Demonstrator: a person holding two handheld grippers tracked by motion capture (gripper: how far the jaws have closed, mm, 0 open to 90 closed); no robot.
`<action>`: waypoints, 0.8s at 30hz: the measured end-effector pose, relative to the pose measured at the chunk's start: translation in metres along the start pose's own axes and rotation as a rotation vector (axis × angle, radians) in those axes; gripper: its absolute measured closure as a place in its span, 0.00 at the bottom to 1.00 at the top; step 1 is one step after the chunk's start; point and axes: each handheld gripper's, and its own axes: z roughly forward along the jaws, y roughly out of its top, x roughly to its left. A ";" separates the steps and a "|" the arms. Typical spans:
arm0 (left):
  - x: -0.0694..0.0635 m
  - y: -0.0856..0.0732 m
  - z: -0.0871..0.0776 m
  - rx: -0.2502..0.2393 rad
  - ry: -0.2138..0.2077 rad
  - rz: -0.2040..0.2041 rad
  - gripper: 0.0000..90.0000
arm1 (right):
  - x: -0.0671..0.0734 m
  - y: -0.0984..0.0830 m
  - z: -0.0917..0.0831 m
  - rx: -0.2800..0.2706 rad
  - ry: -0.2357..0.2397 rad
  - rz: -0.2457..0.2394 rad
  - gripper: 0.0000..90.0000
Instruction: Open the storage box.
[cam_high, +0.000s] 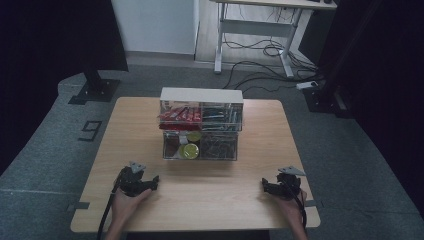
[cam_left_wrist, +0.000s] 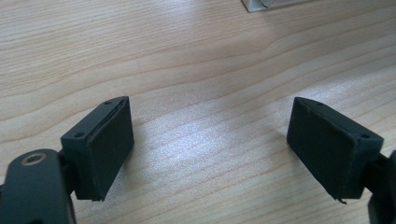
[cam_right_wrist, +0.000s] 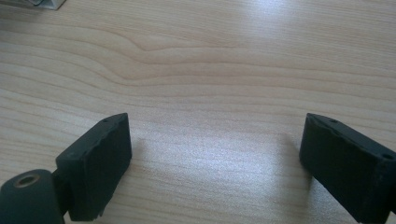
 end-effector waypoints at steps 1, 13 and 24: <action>0.000 0.000 0.000 0.000 0.000 0.000 0.17 | 0.000 0.000 0.000 0.000 0.000 0.000 0.10; -0.002 -0.005 -0.006 -0.015 -0.002 0.005 0.25 | 0.000 0.001 0.001 -0.003 0.003 -0.004 0.12; 0.001 -0.007 -0.012 -0.041 0.009 -0.008 0.37 | -0.001 0.001 0.001 -0.006 0.000 -0.002 0.13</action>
